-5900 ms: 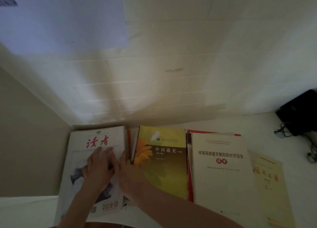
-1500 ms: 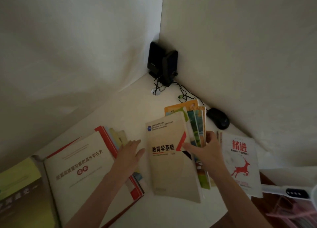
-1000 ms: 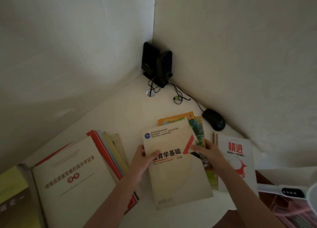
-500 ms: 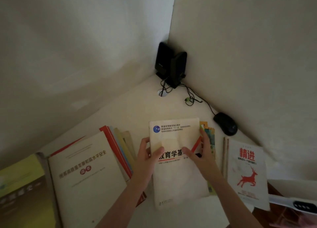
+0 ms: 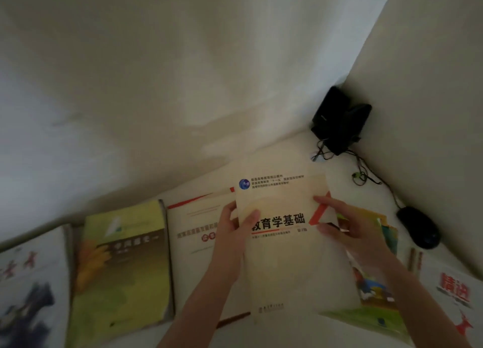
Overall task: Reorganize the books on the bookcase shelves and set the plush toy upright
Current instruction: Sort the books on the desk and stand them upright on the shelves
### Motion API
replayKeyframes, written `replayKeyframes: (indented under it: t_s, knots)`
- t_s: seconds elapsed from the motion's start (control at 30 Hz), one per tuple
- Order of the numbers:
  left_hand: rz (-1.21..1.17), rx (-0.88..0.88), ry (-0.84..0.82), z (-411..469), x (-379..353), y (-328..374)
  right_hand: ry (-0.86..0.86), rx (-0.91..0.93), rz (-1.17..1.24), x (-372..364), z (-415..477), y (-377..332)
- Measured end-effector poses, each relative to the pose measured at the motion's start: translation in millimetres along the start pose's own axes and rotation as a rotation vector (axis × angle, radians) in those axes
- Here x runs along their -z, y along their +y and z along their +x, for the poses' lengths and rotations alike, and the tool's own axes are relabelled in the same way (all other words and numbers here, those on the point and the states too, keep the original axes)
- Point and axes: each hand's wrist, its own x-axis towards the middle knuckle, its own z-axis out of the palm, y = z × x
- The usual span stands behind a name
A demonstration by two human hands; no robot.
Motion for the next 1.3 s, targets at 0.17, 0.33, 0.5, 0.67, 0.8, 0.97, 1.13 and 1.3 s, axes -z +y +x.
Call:
replayKeyframes:
  t_s: [0.17, 0.33, 0.5, 0.67, 0.8, 0.97, 1.13, 1.3]
  knots:
    - [0.110, -0.091, 0.164, -7, 58, 20, -0.095, -0.020, -0.087, -63, 10, -20]
    - [0.248, -0.155, 0.312, -18, 132, 46, -0.202, -0.002, -0.055, -140, 18, -36]
    - [0.535, -0.281, 0.471, -23, 211, 68, -0.269, 0.031, -0.081, -233, 31, -31]
    - [0.889, -0.199, 0.580, -3, 268, 37, -0.304, 0.029, -0.610, -293, 29, 3]
    - [0.725, -0.176, 0.483, -12, 267, 27, -0.274, 0.065, -0.593, -299, 24, 7]
    - [0.666, -0.127, 0.493, -18, 267, 29, -0.267, 0.001, -0.578, -305, 18, 2]
    - [0.640, -0.077, 0.519, -13, 280, 18, -0.240, 0.006, -0.575, -311, 10, 3]
    - [0.649, -0.102, 0.495, -13, 278, 17, -0.233, -0.007, -0.539, -310, 8, 7]
